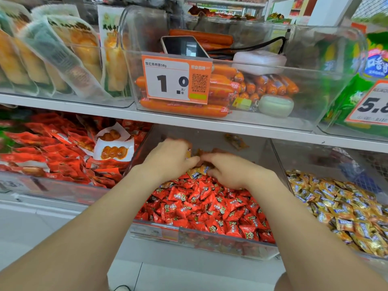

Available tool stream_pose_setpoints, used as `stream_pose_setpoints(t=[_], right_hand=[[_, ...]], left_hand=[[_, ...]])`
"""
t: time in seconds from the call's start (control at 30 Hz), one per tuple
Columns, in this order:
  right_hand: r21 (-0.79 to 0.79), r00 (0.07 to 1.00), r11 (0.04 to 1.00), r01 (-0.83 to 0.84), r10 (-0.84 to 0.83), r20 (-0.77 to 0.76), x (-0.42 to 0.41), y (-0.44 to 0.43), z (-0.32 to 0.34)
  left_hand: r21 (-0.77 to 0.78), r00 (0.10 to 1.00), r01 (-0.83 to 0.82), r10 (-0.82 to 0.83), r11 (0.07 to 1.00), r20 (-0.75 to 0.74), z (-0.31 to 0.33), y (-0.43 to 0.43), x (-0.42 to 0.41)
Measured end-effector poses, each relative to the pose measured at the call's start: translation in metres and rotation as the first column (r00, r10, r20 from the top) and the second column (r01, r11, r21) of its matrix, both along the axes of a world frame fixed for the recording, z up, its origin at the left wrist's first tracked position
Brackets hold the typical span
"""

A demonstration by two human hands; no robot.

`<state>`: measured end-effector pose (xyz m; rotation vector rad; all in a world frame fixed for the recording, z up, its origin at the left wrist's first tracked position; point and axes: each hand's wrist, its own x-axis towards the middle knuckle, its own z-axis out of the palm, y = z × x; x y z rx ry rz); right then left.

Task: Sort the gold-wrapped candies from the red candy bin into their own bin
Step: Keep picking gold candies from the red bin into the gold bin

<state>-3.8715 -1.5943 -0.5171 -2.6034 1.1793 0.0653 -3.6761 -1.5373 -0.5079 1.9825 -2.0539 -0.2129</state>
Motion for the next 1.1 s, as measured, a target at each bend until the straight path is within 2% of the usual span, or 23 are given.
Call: stream_pose_setpoints(t=[0.1,0.2,0.33,0.5,0.7,0.77,0.87,0.93,1.0,1.07,1.1], right_hand=[[0.009,0.999,1.0,-0.01,0.01,-0.043,0.001,-0.002,-0.006],[-0.064,1.0,0.998,0.014,-0.015,-0.005,0.0,-0.002,-0.01],[-0.087,0.985,0.992,0.095,-0.081,0.151,-0.01,0.0,-0.008],[-0.026,0.894,0.979,0.201,-0.172,0.414,-0.028,0.021,0.01],[0.055,0.802,0.948,0.313,-0.294,0.52,-0.046,0.052,0.023],[0.095,0.781,0.943,0.318,-0.317,0.537,-0.051,0.061,0.025],[0.21,0.724,0.928,0.307,-0.371,0.582,-0.062,0.071,0.031],[0.347,0.644,0.895,0.28,-0.443,0.624,-0.074,0.079,0.039],[0.502,0.523,0.836,0.219,-0.535,0.663,-0.096,0.091,0.049],[0.576,0.47,0.796,0.189,-0.588,0.658,-0.11,0.099,0.056],[0.582,0.45,0.779,0.233,-0.617,0.646,-0.121,0.101,0.058]], left_hand=[[0.106,0.996,0.067,-0.073,0.992,0.046,-0.004,-0.004,-0.005],[0.189,0.99,0.088,-0.106,0.978,0.088,-0.008,-0.003,-0.009],[0.219,0.985,0.081,-0.111,0.972,0.131,-0.006,-0.001,-0.011],[0.172,0.981,0.056,-0.087,0.984,0.176,-0.005,0.002,-0.02],[0.205,0.974,0.031,-0.076,0.978,0.215,-0.005,0.001,-0.026],[0.167,0.973,0.034,-0.071,0.985,0.22,-0.003,0.003,-0.028],[0.007,0.985,0.019,-0.02,1.0,0.172,0.002,0.012,-0.03],[-0.127,0.997,0.017,-0.007,0.992,0.079,0.006,0.022,-0.036],[-0.25,0.998,0.038,-0.05,0.968,-0.042,0.012,0.037,-0.053],[-0.32,0.978,0.058,-0.118,0.946,-0.173,0.013,0.054,-0.063],[-0.33,0.96,0.074,-0.156,0.941,-0.23,0.012,0.062,-0.072]])
